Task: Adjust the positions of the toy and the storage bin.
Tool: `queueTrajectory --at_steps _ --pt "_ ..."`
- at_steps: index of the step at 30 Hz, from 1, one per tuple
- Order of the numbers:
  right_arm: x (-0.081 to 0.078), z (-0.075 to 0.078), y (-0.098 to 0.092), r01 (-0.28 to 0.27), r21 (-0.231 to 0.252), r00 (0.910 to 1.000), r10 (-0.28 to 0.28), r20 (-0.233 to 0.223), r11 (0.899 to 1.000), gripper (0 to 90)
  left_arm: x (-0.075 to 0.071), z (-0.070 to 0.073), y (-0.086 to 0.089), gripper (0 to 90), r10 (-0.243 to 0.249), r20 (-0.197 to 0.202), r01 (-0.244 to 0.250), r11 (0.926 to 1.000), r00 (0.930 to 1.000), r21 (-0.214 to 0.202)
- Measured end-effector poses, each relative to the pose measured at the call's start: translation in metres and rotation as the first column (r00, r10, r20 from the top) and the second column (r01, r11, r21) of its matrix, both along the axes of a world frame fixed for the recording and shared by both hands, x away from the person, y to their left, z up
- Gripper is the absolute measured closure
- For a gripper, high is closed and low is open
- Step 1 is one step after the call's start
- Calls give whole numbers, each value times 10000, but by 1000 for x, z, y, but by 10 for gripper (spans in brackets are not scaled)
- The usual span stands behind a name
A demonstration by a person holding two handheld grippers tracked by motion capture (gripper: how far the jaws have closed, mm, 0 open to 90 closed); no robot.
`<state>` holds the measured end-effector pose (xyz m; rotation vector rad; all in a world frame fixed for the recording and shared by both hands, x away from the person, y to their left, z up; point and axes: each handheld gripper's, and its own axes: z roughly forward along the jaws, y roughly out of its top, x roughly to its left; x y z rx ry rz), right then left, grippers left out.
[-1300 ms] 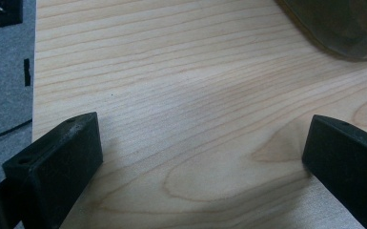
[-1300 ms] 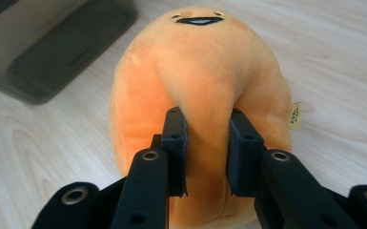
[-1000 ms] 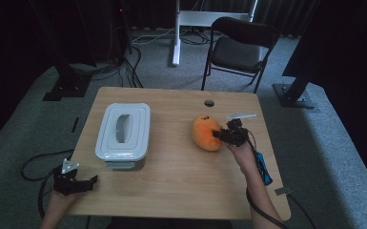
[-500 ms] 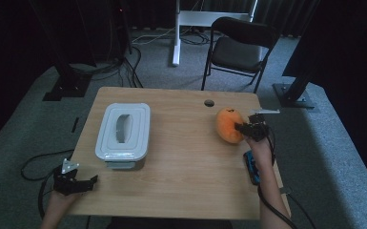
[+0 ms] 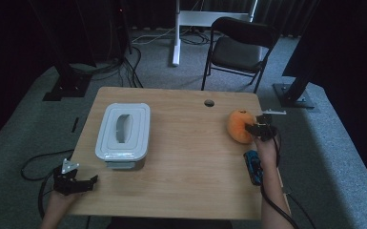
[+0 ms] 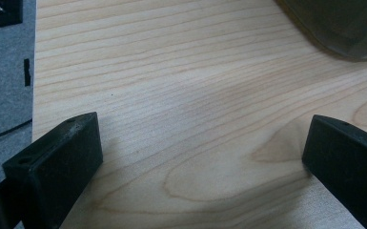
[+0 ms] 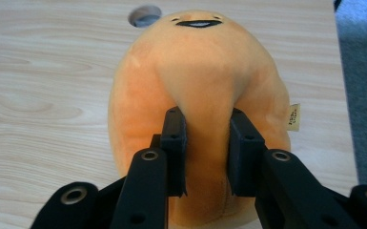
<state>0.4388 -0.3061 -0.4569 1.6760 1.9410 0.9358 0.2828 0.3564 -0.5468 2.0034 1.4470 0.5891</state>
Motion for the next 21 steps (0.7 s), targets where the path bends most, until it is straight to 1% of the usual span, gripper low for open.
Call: queueTrajectory --at_steps 2,4,5,6,7,9,10,12,14,16,17,19,20,21 --pt "0 -3 -2 32 -225 9999 -34 -96 9997 707 0 0 0 1 -3 -1 3 10000 10000 1" --pt "-2 -3 -6 272 -150 9996 -271 14 9995 703 0 0 0 1 -3 1 3 10000 10000 0" --pt "-2 -4 -9 402 -35 9992 -402 39 9992 700 0 0 0 1 0 1 0 10000 10000 -1" --pt "-2 -5 -9 500 -152 9987 -499 36 9986 698 0 0 0 1 -2 0 2 10000 10000 0" --pt "-2 -7 -10 531 -164 9986 -530 46 9985 689 0 0 0 1 -2 -3 2 10000 10000 3" --pt "-2 -9 -12 552 187 9985 -552 -39 9983 663 0 0 0 1 -1 2 1 10000 10000 -2" --pt "-3 -9 -12 538 191 9985 -537 -71 9984 627 0 0 0 1 -1 -3 1 10000 10000 0" --pt "-3 -9 -13 404 395 9992 -400 -91 9984 564 0 0 0 1 -1 -3 1 10000 10000 1" --pt "-4 -8 -13 341 408 9994 -337 -106 9986 502 0 0 0 1 -4 -3 4 10000 10000 8" --pt "-6 -6 -13 406 344 9992 -406 -29 9986 456 0 0 0 1 0 -4 0 10000 10000 4" --pt "-7 -5 -14 444 463 9990 -445 9 9979 434 0 0 0 1 -8 -5 8 10000 10000 5" --pt "-9 -3 -16 538 691 9984 -549 142 9962 419 0 0 0 1 -27 -7 27 10000 10000 7" --pt "-9 -3 -16 538 691 9984 -549 142 9962 419 0 0 0 1 -27 -7 27 10000 10000 7" --pt "-11 1 -18 540 886 9980 -567 282 9946 374 1 0 0 1 -52 -12 52 10000 10000 2"
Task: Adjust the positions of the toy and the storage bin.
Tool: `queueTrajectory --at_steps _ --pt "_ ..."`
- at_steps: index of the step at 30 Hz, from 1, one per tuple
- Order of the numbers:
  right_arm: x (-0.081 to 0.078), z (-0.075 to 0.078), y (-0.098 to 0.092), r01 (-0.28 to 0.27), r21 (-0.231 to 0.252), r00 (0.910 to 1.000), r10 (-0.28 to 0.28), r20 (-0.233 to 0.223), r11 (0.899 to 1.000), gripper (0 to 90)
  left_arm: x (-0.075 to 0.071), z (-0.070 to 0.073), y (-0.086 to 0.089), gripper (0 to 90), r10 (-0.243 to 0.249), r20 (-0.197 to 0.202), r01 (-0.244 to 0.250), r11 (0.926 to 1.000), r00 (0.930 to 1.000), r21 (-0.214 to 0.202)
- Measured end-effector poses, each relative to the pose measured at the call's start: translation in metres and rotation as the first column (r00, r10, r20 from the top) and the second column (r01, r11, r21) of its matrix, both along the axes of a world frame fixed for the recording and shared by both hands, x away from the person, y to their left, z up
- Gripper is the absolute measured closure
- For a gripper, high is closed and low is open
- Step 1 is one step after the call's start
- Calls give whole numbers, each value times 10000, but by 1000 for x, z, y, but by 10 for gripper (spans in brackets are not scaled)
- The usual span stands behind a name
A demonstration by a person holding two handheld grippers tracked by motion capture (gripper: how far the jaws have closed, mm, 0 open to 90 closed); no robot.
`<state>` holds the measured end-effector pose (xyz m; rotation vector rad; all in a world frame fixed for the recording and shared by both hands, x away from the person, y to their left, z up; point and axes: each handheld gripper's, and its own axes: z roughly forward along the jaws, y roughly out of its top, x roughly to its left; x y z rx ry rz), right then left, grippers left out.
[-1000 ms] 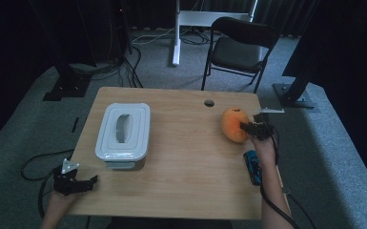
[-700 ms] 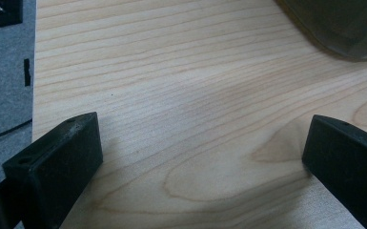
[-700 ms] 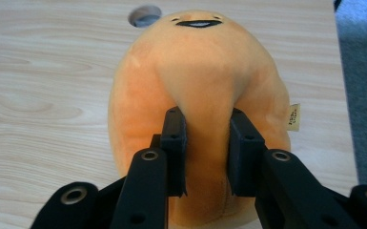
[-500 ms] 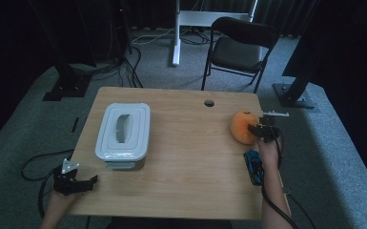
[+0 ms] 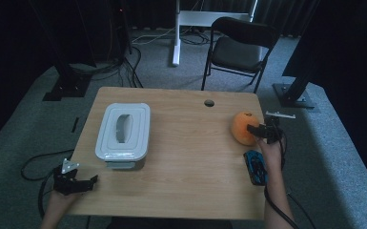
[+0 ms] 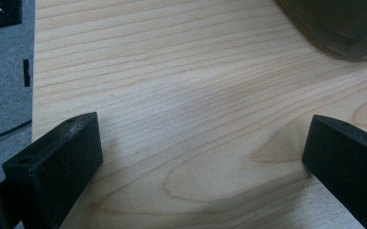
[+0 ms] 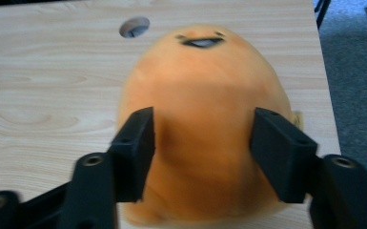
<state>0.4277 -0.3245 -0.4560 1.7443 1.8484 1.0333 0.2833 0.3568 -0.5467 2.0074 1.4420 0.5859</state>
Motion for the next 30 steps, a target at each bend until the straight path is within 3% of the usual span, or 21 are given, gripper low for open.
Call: queueTrajectory --at_steps 6,9,13,18,21,24,29,30 --pt "-5 10 1 -274 289 9981 258 552 9992 262 1 0 -1 1 -86 -3 86 10000 10000 1" --pt "-7 10 11 -596 -284 9959 614 672 9978 212 2 1 -2 1 -71 -97 72 10000 9999 27" --pt "-9 9 27 -1431 -642 9814 1500 1198 9876 149 4 3 -10 1 -319 -383 322 9994 9988 80" --pt "-9 13 47 -1905 -729 9711 1988 1322 9790 146 8 6 -9 1 -410 -505 404 9991 9979 -141" --pt "-9 16 59 -2113 -761 9642 2206 1470 9745 146 11 9 -5 1 -256 -352 244 9992 9991 -323" --pt "-8 16 70 -2263 -757 9587 2358 1592 9711 141 15 14 -4 30 5 -416 -12 9999 9991 -160" --pt "-7 11 84 -2492 -653 9527 2567 1624 9662 140 24 19 -4 39 176 -146 -182 9987 9997 -473" --pt "-7 6 93 -2677 -719 9482 2760 1575 9608 140 27 21 -3 26 153 32 -151 9980 9999 -618"
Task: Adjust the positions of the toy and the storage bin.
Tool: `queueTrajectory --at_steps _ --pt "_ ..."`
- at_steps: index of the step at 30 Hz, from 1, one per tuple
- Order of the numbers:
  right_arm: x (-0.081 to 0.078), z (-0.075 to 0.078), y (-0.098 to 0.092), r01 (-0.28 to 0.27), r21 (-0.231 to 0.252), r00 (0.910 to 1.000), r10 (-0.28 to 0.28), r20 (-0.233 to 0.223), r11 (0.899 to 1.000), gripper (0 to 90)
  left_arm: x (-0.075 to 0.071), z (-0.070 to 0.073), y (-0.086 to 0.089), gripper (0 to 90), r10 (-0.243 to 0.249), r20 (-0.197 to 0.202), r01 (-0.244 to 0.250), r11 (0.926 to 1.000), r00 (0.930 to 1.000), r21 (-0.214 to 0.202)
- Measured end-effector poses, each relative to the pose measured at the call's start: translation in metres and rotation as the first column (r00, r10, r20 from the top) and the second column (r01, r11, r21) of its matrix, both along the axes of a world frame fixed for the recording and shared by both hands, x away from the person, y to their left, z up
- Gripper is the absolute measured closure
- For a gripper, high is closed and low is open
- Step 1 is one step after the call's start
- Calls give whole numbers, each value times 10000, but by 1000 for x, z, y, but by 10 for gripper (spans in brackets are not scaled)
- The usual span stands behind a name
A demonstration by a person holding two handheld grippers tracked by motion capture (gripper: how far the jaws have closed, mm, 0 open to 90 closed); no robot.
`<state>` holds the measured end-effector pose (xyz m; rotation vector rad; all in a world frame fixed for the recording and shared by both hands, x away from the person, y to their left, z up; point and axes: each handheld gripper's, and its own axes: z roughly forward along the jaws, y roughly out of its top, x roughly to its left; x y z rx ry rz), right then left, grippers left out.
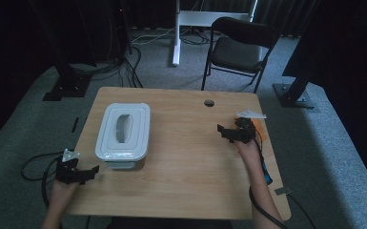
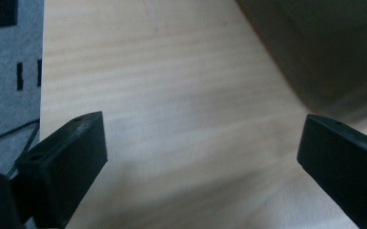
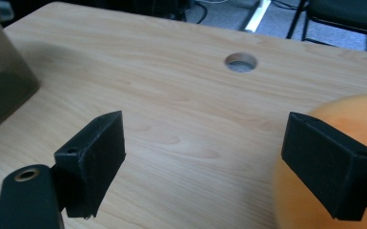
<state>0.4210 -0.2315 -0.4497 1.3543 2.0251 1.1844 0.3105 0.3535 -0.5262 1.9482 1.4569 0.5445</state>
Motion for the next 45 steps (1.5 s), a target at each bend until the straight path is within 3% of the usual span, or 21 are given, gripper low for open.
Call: queueTrajectory --at_steps 7,9,13,21,29,37,45 --pt "0 -13 28 -443 81 9990 443 -45 9990 140 16 3 -1 5 220 299 -217 9997 9993 -92" --pt "0 -18 38 -547 144 9985 548 -40 9984 140 20 3 -2 3 331 428 -335 9994 9985 100" --pt "-3 -30 58 -710 284 9975 710 3 9971 140 26 2 -3 1 420 356 -427 9989 9985 192" --pt "0 -50 93 -1085 344 9932 1098 -390 9935 140 44 -1 -3 1 223 102 -225 9996 9997 185" --pt "4 -54 116 -1347 368 9891 1366 -542 9902 140 50 -2 -8 1 0 107 -3 9997 9999 251" --pt "9 -52 136 -1448 405 9879 1468 -506 9886 140 51 -1 -8 1 72 291 -79 9997 9995 221" --pt "16 -51 171 -1471 713 9872 1509 -508 9865 140 54 7 -14 1 17 554 -35 9995 9985 327"
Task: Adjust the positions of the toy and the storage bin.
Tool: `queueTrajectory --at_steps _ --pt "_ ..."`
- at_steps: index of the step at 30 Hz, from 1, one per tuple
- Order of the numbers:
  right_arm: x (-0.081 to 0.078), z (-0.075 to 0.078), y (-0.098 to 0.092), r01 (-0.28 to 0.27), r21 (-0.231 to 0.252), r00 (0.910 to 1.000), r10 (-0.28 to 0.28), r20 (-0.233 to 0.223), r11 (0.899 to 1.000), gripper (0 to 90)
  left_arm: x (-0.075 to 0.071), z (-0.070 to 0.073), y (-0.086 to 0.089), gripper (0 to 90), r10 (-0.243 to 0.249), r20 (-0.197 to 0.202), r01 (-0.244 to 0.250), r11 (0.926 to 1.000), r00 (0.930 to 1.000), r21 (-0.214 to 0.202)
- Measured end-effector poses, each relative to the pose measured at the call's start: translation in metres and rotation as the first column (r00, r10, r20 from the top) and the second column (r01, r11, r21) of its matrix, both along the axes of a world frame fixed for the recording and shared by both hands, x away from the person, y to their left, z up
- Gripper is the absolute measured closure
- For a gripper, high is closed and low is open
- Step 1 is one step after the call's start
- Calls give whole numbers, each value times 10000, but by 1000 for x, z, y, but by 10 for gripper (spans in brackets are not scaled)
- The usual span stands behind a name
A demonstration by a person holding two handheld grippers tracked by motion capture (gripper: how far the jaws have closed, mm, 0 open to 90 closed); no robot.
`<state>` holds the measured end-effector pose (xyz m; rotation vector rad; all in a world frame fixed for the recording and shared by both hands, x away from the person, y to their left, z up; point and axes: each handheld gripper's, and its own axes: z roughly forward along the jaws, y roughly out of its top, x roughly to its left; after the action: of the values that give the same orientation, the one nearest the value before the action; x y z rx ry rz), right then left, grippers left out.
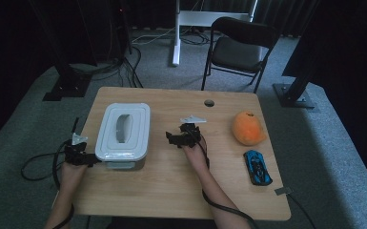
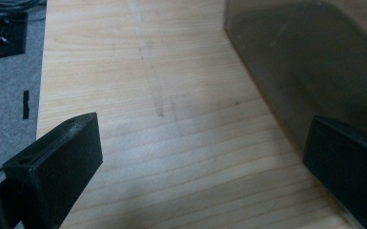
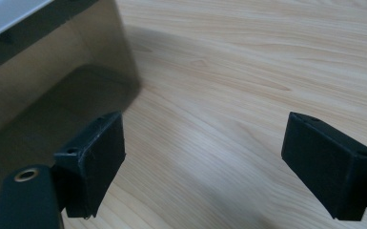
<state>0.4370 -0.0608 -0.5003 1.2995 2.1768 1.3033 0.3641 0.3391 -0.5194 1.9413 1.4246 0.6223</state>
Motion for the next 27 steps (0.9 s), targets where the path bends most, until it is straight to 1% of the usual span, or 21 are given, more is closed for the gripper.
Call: queueTrajectory --at_steps 1,2,4,7,9,10,13,15,16,17,18,20,21,22,23,27 --pt "0 0 0 0 0 10000 0 0 10000 140 0 0 0 1 0 0 0 10000 10000 0" --pt "0 -1 8 -107 -24 9999 107 -40 9999 140 0 1 -1 1 -12 60 12 10000 10000 63" --pt "0 -2 14 -213 -117 9998 212 -54 9997 140 0 2 -2 1 -22 92 21 9999 10000 112" --pt "-1 -2 20 -346 -149 9993 344 -123 9993 140 0 2 -4 1 -144 74 143 9999 9999 77" --pt "-2 -2 22 -377 -147 9993 376 -76 9992 140 0 2 -4 1 -144 74 143 9999 9999 77" --pt "-3 -3 26 -531 -180 9985 529 -123 9984 140 1 2 -8 1 -354 38 354 9993 9994 70" --pt "-5 -3 34 -772 -225 9969 768 -182 9968 139 2 3 -14 1 -457 57 457 9989 9989 127" --pt "-6 -3 36 -825 -222 9964 821 -189 9963 139 2 3 -14 1 -457 57 457 9989 9989 127" --pt "-7 -4 42 -1038 -298 9944 1032 -218 9942 138 4 4 -19 1 -647 -14 647 9979 9979 12" --pt "-8 -4 44 -1114 -295 9935 1106 -257 9933 140 4 4 -21 1 -700 -32 700 9975 9975 39" --pt "-9 -4 45 -1079 -409 9940 1071 -210 9933 149 4 4 -23 1 -686 -28 687 9975 9976 158" --pt "-9 -4 45 -991 -455 9950 984 -163 9940 149 5 4 -24 1 -685 -47 686 9975 9976 174" --pt "-8 -5 42 -958 -310 9952 951 -236 9949 158 6 4 -27 1 -794 -59 795 9966 9968 202" --pt "-7 -5 41 -917 -231 9953 909 -322 9955 161 6 4 -27 1 -794 -59 795 9966 9968 202" --pt "-7 -6 39 -864 -180 9957 857 -351 9961 162 8 5 -31 1 -841 -35 842 9960 9964 304" --pt "-7 -7 32 -585 -53 9971 582 -486 9983 183 10 5 -42 1 -916 75 912 9949 9958 424"
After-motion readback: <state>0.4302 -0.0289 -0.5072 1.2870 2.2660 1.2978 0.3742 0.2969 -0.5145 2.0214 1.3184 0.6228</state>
